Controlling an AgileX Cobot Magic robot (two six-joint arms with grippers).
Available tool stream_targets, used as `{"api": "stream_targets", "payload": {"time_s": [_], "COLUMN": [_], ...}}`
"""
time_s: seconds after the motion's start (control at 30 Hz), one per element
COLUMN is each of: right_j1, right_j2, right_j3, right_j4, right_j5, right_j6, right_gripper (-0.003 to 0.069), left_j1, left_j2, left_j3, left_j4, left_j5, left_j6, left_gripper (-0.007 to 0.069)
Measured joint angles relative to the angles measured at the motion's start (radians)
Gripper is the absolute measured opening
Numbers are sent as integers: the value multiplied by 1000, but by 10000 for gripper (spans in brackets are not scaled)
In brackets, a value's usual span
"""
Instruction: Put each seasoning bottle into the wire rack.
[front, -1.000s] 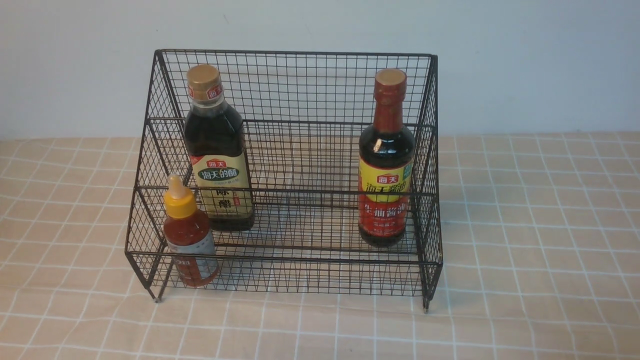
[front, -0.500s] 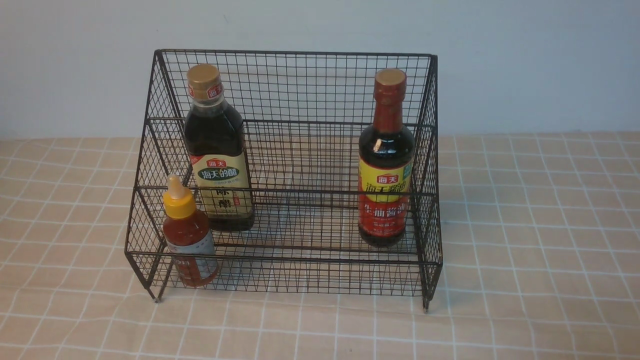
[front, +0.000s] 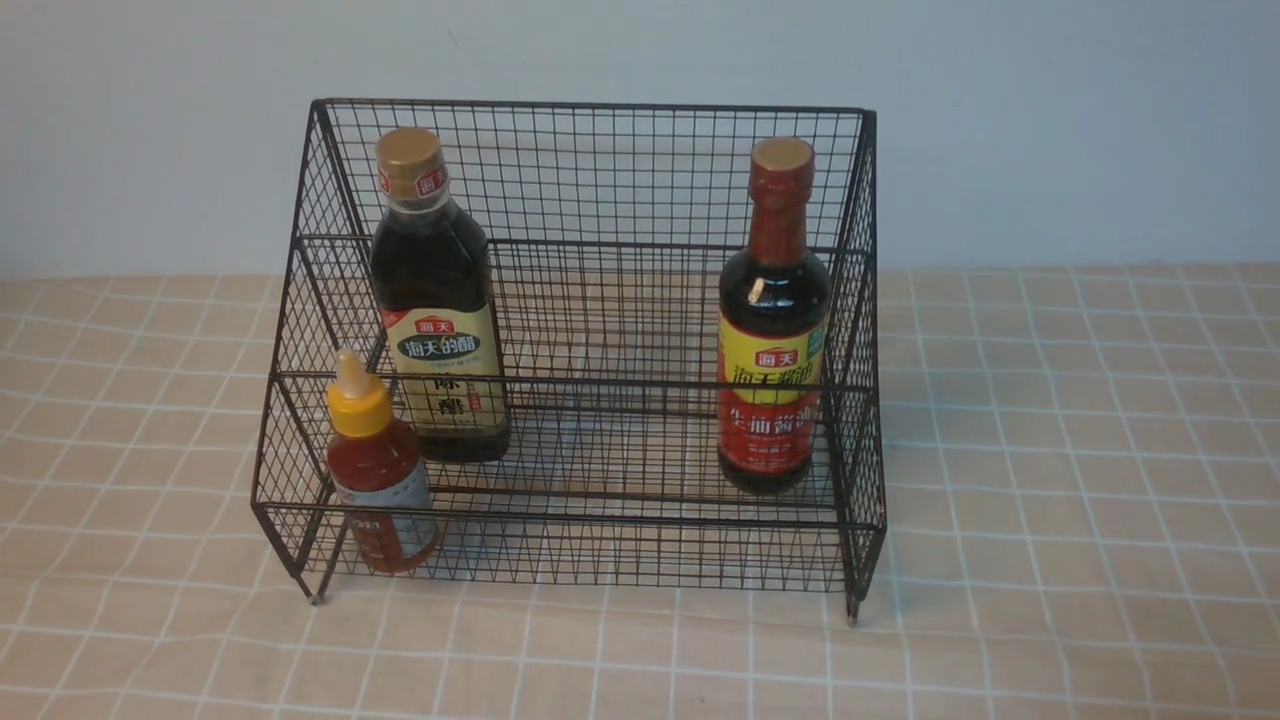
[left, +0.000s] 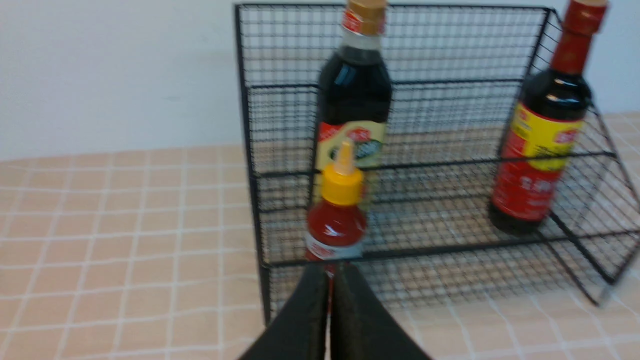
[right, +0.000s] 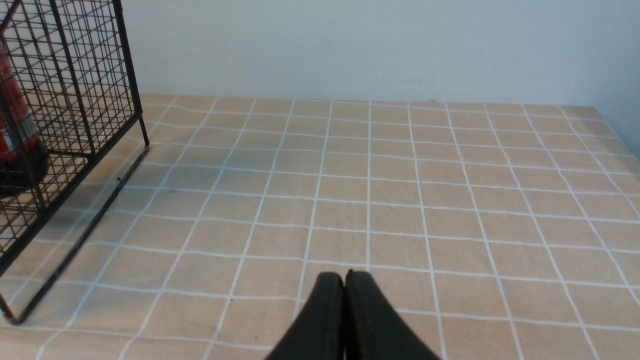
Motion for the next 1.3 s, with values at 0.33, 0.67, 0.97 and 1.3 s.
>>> {"api": "stream_targets", "payload": {"time_s": [0.33, 0.67, 0.97, 1.3], "right_j1": [0, 0, 0, 0], "right_j2": [0, 0, 0, 0], "right_j3": [0, 0, 0, 0], "right_j4": [0, 0, 0, 0], "right_j5": [0, -1, -1, -1], "right_j6": [0, 0, 0, 0], "right_gripper": [-15, -15, -15, -15], "left_j1": [177, 197, 197, 197], "left_j2": [-139, -139, -139, -139], "left_j3": [391, 542, 544, 544], "left_j4": [-7, -22, -25, -25], "left_j5": [-215, -320, -325, -325], "left_j6": [59, 62, 62, 62], "left_gripper": [-7, -7, -7, -7]}}
